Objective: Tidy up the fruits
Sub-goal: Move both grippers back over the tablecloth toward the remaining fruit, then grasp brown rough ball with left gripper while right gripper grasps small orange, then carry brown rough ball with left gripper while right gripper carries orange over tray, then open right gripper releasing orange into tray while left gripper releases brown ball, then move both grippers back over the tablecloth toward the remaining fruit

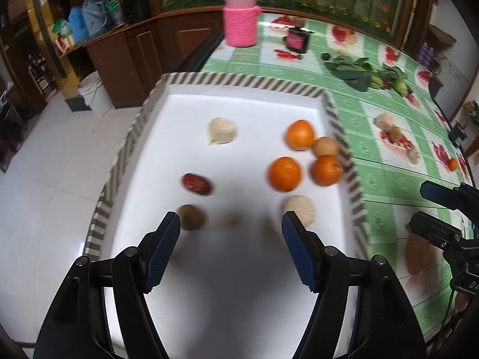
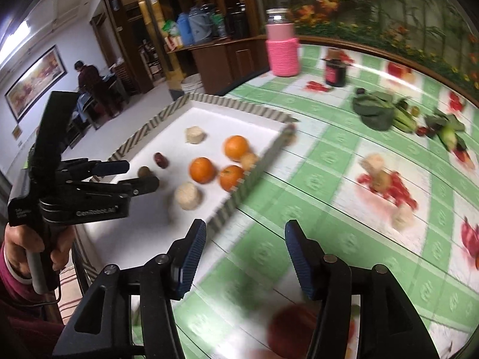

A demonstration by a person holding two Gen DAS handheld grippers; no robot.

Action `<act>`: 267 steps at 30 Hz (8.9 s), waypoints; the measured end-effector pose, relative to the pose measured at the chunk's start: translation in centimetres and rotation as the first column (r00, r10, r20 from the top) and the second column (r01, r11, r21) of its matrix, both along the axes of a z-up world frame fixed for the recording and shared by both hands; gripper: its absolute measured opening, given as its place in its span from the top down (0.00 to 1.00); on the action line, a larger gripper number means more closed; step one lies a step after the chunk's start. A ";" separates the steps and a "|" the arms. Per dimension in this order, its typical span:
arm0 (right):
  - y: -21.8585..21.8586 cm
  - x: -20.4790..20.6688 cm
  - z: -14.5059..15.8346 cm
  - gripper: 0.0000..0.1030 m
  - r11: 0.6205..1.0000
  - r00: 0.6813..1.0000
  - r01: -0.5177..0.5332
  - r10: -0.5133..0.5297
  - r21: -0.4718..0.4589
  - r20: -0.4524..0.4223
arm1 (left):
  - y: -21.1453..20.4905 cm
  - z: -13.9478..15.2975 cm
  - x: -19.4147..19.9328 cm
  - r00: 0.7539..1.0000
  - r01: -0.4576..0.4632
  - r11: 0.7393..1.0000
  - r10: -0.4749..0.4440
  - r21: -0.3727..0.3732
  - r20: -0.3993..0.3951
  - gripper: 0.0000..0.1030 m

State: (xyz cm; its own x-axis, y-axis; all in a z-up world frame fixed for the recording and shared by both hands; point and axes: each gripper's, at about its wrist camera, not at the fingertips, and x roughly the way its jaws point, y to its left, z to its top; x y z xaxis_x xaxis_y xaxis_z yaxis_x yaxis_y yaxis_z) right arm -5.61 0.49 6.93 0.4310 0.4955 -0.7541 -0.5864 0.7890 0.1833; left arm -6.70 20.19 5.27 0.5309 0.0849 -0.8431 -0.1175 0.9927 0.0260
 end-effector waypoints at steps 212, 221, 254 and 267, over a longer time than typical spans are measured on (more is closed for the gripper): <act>12.1 -2.5 -3.7 0.70 0.971 0.974 -0.224 0.221 -0.086 -0.047 | 4.1 -2.7 -2.6 0.996 -0.087 0.995 0.085 -0.057 -0.031 0.76; 13.2 -2.3 -4.4 0.69 0.965 0.972 -0.236 0.234 -0.114 -0.033 | 4.1 -2.8 -2.3 0.996 -0.093 0.995 0.093 -0.031 -0.017 0.76; 2.4 -2.5 -0.5 0.40 0.998 0.998 -0.066 0.066 -0.010 0.017 | 0.2 -0.5 -2.3 0.994 -0.096 0.995 0.095 0.009 0.053 0.39; -7.4 -0.7 -2.2 0.33 0.990 0.990 0.141 -0.141 -0.016 -0.026 | -7.2 -0.2 -0.4 0.998 0.043 0.999 -0.042 -0.011 0.042 0.34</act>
State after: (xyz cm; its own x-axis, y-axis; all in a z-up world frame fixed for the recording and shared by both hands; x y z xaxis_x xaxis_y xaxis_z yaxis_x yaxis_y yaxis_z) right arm -6.36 -6.95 4.78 0.4752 0.4206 -0.7728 -0.4642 0.8660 0.1859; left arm -7.08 13.03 5.11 0.5687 0.0517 -0.8209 -0.0760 0.9971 0.0101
